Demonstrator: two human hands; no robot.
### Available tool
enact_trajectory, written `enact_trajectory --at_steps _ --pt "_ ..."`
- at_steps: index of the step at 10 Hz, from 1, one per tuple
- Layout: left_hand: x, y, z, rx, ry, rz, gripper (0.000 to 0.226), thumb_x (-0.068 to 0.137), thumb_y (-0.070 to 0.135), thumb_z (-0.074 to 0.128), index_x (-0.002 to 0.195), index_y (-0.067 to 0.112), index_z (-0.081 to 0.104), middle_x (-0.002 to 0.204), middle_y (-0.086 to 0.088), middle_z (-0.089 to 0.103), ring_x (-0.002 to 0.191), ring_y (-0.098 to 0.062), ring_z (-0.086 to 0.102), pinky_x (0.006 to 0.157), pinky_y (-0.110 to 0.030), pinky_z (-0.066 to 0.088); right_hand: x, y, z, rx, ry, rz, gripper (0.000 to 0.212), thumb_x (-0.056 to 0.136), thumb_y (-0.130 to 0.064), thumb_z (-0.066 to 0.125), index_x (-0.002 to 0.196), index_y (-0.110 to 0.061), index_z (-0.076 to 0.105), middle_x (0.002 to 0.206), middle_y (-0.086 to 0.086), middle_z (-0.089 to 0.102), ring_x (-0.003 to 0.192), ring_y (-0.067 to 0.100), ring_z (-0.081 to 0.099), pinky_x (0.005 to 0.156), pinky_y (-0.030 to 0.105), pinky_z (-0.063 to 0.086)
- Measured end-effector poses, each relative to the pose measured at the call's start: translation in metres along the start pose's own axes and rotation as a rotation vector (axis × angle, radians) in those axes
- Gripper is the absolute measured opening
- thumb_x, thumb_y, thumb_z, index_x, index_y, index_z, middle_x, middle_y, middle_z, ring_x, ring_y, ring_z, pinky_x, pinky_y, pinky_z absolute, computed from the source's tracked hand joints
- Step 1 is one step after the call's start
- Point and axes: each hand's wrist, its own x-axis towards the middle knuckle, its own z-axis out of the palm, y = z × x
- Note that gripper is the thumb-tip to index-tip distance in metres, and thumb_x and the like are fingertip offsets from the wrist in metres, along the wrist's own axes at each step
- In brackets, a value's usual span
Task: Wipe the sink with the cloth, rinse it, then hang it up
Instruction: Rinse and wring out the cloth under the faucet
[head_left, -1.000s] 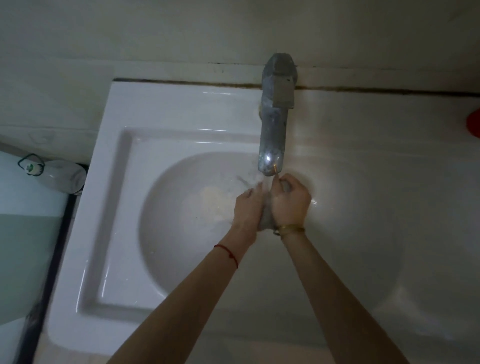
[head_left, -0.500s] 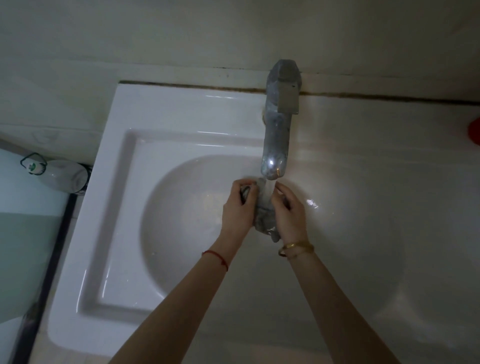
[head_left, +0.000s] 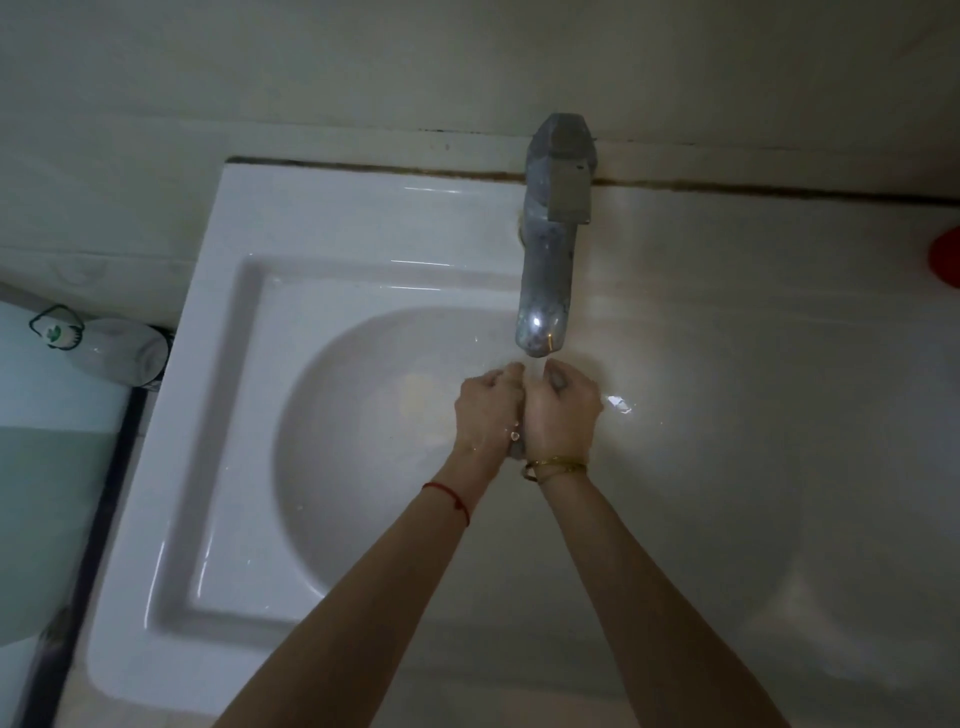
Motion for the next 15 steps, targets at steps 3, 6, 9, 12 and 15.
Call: enact_trajectory --at_steps 3,6,9,12,15 --pt "-0.001 -0.001 -0.003 0.084 -0.073 0.186 0.025 0.103 0.036 0.038 0.084 0.023 0.046 0.075 0.004 0.051 0.07 -0.015 0.049 0.071 -0.035 0.044 0.026 0.029 -0.016 0.162 -0.093 0.487 0.043 0.089 -0.053 0.049 0.078 -0.016 0.067 0.083 0.007 0.071 0.079 0.025 0.069 0.075 0.041 0.057" --pt "-0.005 -0.006 0.01 0.139 -0.102 -0.075 0.029 0.098 0.033 0.051 0.106 0.009 0.065 0.101 -0.011 0.07 0.097 -0.03 0.067 0.08 -0.035 0.057 0.005 0.003 -0.01 -0.073 -0.014 -0.04 0.046 0.082 -0.03 0.061 0.047 -0.024 0.031 0.04 -0.005 0.036 0.041 0.007 0.036 0.051 0.025 0.03" --pt "-0.004 0.0 0.002 -0.008 -0.049 -0.069 0.03 0.1 0.026 0.047 0.075 0.016 0.062 0.082 -0.008 0.065 0.081 -0.024 0.061 0.079 -0.037 0.051 0.003 0.019 -0.009 -0.081 -0.049 0.065 0.043 0.099 -0.043 0.045 0.061 -0.022 0.047 0.062 -0.004 0.051 0.061 0.009 0.05 0.057 0.025 0.039" --pt "0.005 -0.021 -0.01 0.021 0.069 0.215 0.011 0.1 0.021 0.05 0.103 0.018 0.061 0.097 -0.001 0.067 0.093 -0.022 0.065 0.085 -0.039 0.057 -0.015 0.033 -0.019 0.061 -0.24 -0.083 0.021 0.098 -0.033 0.05 0.107 -0.017 0.062 0.101 0.0 0.065 0.091 0.007 0.061 0.079 0.02 0.049" --pt "-0.005 -0.01 0.004 -0.135 -0.098 -0.066 0.041 0.102 0.041 0.042 0.118 0.009 0.063 0.082 0.006 0.059 0.074 -0.01 0.058 0.073 -0.03 0.051 -0.012 0.004 0.002 -0.049 0.013 -0.059 0.038 0.079 -0.033 0.075 0.06 -0.023 0.045 0.051 -0.009 0.049 0.049 0.001 0.048 0.052 0.012 0.038"
